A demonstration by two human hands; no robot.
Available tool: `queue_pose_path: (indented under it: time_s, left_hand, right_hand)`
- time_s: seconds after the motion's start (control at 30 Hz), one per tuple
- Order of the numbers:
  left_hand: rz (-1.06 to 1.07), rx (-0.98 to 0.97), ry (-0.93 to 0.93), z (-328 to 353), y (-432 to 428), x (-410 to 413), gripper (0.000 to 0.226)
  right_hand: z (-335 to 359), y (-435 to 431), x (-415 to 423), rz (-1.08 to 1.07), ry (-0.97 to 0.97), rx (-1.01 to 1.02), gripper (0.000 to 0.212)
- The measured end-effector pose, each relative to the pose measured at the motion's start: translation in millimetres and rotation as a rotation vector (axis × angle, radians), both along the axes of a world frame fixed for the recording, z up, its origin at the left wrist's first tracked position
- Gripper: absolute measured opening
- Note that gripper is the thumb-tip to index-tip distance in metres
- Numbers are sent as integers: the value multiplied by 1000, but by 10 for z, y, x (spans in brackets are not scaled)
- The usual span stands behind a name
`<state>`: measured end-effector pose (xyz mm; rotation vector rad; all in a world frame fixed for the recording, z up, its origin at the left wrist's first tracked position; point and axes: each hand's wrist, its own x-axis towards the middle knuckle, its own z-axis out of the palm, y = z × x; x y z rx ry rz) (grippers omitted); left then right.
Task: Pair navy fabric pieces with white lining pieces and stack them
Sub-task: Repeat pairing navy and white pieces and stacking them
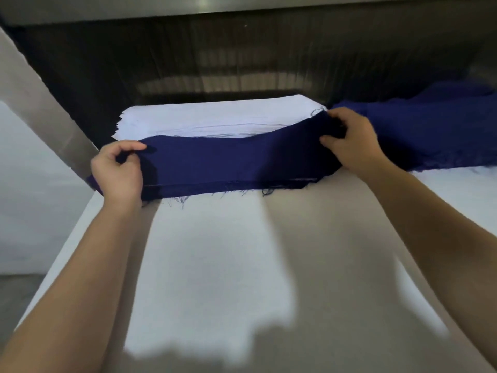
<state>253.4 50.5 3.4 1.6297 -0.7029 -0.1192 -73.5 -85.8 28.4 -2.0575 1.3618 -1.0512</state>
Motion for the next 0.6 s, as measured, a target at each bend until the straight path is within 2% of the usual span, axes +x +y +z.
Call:
queue_pose_path:
  time_s: [0.2,0.33,0.47,0.6]
  left_hand:
    - [24,104,-65,-111,-21,76,39]
    - [145,287,-184,-99,-15,-1,39]
    - [196,375,-256,-87,10,-96,37]
    - [148,408,-307,-61,-13,-223,28]
  right_hand:
    - [-108,-96,155,10,163,-53,51]
    - [-141,-4,183,14,410,-187,61]
    - [-138,88,119,-17,623,-340,53]
    - [-132,210,-30,1,610,-425,41]
